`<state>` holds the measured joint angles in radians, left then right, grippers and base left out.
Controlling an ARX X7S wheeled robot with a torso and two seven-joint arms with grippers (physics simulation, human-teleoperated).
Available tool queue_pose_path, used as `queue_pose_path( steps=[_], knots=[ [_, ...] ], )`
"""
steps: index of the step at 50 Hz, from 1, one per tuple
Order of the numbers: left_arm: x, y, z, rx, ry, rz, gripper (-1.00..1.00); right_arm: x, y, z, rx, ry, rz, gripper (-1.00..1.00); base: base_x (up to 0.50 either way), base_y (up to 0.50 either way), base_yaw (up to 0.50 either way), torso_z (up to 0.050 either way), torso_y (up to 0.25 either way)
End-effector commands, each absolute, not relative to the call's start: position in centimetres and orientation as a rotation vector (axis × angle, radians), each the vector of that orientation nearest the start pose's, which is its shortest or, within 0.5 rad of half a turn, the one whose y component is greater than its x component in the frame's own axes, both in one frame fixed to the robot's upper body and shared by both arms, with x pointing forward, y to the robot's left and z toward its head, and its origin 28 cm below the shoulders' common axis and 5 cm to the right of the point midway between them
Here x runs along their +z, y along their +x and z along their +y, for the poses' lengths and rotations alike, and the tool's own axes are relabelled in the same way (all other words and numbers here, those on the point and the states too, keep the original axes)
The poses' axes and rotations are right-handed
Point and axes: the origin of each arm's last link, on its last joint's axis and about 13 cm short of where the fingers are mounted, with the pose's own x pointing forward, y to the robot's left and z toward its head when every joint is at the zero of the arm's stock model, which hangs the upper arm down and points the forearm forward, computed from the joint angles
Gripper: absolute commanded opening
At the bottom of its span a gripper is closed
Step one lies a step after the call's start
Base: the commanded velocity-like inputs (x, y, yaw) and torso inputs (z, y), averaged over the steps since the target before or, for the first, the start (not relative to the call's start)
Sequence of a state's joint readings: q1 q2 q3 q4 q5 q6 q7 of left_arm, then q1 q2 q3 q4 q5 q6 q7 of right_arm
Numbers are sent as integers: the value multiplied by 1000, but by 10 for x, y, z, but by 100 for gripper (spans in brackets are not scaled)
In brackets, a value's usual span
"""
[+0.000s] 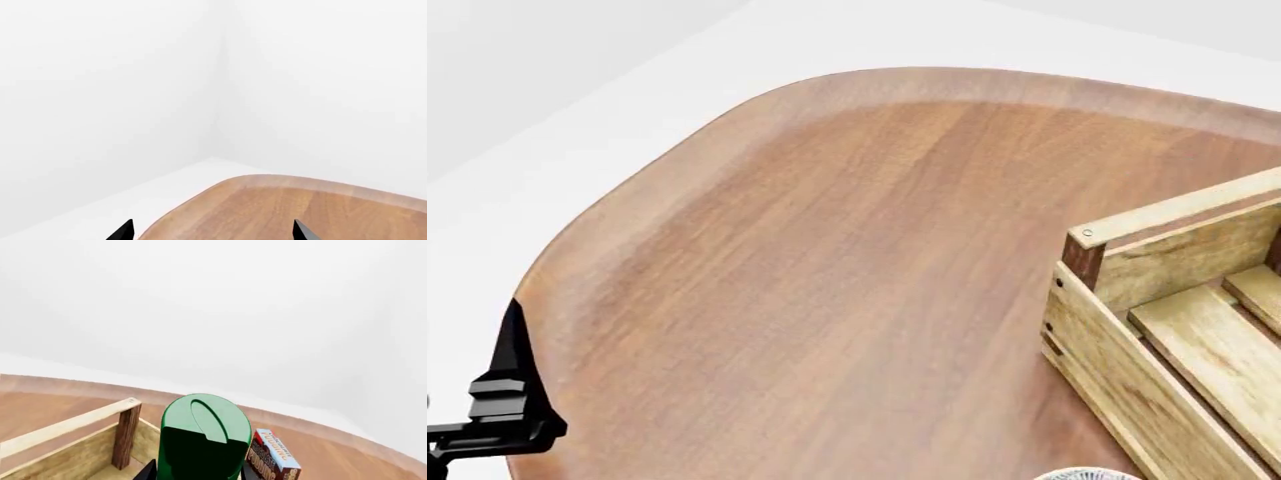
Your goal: Pick up the salad dressing and put it in the tray.
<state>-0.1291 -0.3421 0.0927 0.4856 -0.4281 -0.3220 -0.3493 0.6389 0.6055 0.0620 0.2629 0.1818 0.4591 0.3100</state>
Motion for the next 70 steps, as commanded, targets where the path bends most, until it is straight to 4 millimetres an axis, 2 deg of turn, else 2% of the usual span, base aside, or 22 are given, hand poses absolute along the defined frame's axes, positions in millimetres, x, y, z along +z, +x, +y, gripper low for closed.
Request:
queue_pose_path(
  steps=[1,13,33,53,70],
  knots=[
    [123,222,233,62,-77,-213,100,146,315,-308,-703,-282,49,-100,0,0,0,0,0],
    [123,223,232,60,-72,-214,100,123,324,-317,-735,-275,114,-100,0,0,0,0,1],
    [121,222,233,62,-70,-209,100,84,328,-319,-746,-255,186,-100,0,0,0,0,1],
    [120,222,232,62,-63,-209,100,60,316,-317,-763,-242,244,-100,0,0,0,1,0],
    [120,222,231,61,-59,-210,100,52,312,-315,-758,-224,276,-100,0,0,0,0,1]
  ],
)
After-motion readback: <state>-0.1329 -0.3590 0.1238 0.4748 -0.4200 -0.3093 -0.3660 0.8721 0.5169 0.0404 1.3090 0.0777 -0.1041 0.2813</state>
